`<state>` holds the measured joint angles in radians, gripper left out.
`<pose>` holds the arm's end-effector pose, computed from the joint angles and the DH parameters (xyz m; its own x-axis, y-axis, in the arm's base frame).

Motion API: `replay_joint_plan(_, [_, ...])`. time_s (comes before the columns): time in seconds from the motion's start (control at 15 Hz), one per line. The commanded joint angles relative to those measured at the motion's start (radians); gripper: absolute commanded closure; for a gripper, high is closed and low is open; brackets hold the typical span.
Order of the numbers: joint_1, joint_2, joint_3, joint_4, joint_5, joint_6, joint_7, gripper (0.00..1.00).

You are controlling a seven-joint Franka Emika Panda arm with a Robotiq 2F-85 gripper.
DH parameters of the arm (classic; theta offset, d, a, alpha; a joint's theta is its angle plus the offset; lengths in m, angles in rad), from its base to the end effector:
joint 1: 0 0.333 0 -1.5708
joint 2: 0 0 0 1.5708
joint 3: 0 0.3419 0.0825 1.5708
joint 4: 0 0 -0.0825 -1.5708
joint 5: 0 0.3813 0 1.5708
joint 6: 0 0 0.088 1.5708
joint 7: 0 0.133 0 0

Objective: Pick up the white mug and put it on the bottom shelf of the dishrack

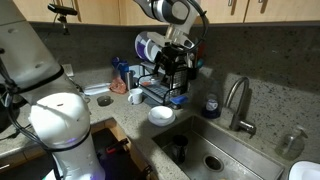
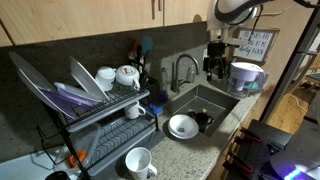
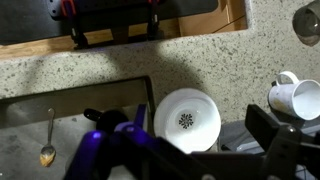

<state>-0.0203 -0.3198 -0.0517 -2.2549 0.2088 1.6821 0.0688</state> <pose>0.4100 -0.0054 0.4767 0.9516 -0.1522 -0.2671 -0.2073 -0.9593 -0.1916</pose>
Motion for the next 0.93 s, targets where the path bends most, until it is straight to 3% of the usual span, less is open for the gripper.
replay_joint_plan(0.0, [0.023,-0.026,0.041,-0.049,-0.011,0.037,-0.043,0.00])
replay_joint_plan(0.53, [0.096,-0.064,0.091,-0.181,-0.003,0.182,-0.182,0.00])
replay_joint_plan(0.6, [0.086,-0.023,0.083,-0.130,-0.001,0.138,-0.148,0.00])
replay_joint_plan(0.87, [0.098,-0.034,0.090,-0.157,-0.002,0.161,-0.162,0.00])
